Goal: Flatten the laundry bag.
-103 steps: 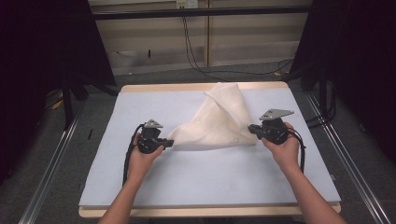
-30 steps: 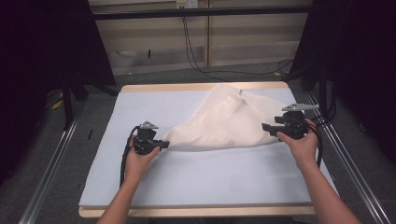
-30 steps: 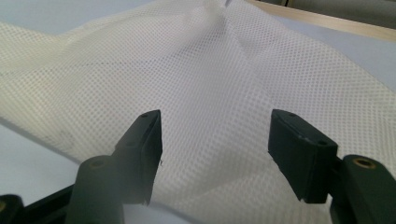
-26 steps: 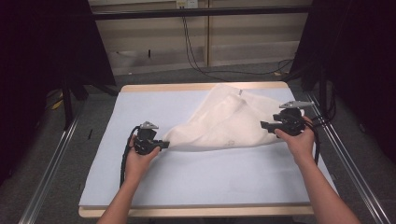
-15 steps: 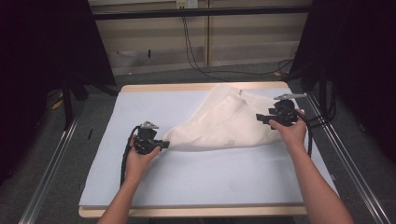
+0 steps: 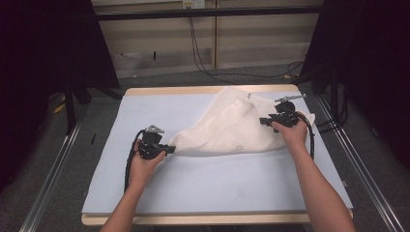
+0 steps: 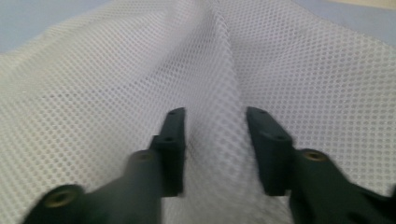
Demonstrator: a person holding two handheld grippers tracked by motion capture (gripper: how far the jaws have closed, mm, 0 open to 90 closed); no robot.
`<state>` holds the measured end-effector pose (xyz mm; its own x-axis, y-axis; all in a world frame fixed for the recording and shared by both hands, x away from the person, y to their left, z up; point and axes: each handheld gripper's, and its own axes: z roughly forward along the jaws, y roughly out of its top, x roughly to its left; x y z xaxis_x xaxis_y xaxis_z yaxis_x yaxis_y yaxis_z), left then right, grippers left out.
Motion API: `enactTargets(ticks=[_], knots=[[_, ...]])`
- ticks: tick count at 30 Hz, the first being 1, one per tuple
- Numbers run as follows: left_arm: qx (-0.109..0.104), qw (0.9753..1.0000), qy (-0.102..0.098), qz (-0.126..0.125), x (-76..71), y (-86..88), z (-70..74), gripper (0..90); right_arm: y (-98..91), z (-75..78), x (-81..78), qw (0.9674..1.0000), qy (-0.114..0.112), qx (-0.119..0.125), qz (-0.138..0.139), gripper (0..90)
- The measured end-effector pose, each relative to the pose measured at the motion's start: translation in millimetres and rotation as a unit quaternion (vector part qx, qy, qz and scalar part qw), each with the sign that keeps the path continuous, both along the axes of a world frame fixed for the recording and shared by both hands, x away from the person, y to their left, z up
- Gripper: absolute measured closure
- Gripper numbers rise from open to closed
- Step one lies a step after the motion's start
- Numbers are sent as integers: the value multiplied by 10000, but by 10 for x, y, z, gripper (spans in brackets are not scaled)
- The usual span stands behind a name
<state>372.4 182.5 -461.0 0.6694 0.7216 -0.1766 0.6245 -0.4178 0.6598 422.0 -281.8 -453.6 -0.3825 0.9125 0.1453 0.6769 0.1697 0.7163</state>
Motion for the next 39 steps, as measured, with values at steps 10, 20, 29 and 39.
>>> enactTargets(ticks=[10, 20, 29, 39], knots=[[67, 10000, -5, 15, -6, -20, 3, 837, -56, 92, -195, 9992, -238, 144, 275, 811], [120, 9999, 62, 68, -12, -42, -17, 837, -105, 191, -502, 9945, -588, 479, 717, 824], [161, 9998, 122, 74, -13, -58, -41, 836, -248, 154, -921, 9910, -734, 495, 1000, 831], [176, 9997, 188, 54, -5, -46, -48, 834, -351, 48, -1186, 9909, -625, 530, 1066, 830]])
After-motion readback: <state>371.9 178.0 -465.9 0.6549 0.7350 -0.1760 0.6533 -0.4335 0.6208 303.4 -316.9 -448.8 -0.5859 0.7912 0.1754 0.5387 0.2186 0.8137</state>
